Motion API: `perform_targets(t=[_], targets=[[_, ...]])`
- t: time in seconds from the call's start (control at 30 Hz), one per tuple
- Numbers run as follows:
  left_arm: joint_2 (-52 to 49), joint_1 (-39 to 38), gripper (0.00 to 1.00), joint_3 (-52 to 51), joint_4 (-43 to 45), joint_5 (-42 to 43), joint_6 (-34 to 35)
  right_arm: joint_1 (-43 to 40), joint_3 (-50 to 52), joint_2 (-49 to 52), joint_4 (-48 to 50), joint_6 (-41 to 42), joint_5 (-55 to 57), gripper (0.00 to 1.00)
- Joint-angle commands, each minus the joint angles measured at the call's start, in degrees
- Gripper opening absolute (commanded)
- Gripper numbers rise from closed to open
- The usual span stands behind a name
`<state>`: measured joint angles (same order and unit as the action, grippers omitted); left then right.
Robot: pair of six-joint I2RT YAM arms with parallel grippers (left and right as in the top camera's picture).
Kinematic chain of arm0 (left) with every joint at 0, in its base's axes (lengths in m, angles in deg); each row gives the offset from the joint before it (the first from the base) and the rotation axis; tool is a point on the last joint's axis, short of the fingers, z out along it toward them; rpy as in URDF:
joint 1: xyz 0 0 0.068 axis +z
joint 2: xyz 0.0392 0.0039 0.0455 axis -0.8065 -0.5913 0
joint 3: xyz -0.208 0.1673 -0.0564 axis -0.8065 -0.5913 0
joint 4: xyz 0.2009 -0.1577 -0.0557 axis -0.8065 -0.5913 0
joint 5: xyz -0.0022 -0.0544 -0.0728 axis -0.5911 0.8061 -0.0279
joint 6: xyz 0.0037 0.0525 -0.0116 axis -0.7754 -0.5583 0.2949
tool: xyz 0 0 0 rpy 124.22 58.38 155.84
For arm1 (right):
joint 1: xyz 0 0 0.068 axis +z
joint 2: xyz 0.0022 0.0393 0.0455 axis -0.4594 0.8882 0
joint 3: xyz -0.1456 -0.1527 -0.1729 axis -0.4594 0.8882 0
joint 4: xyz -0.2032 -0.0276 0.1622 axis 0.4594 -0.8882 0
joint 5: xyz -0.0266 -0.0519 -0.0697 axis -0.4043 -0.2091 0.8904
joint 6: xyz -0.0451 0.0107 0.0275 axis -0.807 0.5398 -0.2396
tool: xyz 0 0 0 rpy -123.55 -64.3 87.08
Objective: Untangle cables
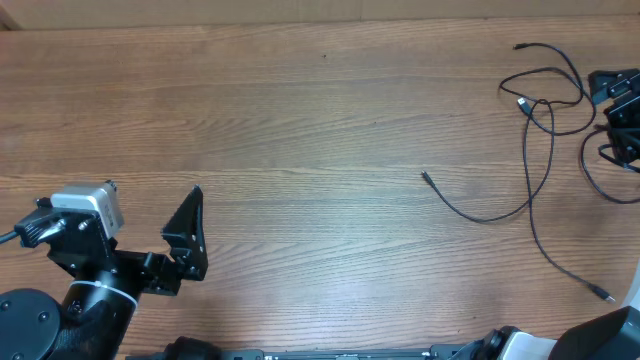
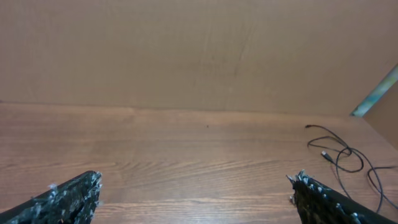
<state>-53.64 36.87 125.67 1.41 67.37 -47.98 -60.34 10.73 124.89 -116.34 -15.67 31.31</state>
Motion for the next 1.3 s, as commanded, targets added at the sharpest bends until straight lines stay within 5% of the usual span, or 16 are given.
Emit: perform_targets(t=[0.0,0.23,0.5,0.97,1.27], targets=[[-0.6,-0.4,0.99,-0.2,-0.3,0.8,-0.5,-0.2,-1.4,-0.4,-2.0,0.1,-1.9,1.00],[-0.6,-0.4,0.99,-0.2,-0.6,-2.9,-0.5,-0.2,-1.4,-0.4,-4.8,-1.6,-0.5,1.00],[-1.0,-0.4,1.00,-0.2,-0.5,-4.6,-0.5,-0.3,-1.4,0.5,-8.0,12.5,9.4,1.00],[-4.0,-0.4,1.00,-0.2,-0.9,-4.6,-0.5,-1.3,-1.4,15.0,-2.4,17.0,5.9,1.00],[-8.2,-0.4,0.99,-0.2,-0.2,-4.6,-1.8,0.0,-1.4,23.1,10.2,22.9,1.2,1.00]])
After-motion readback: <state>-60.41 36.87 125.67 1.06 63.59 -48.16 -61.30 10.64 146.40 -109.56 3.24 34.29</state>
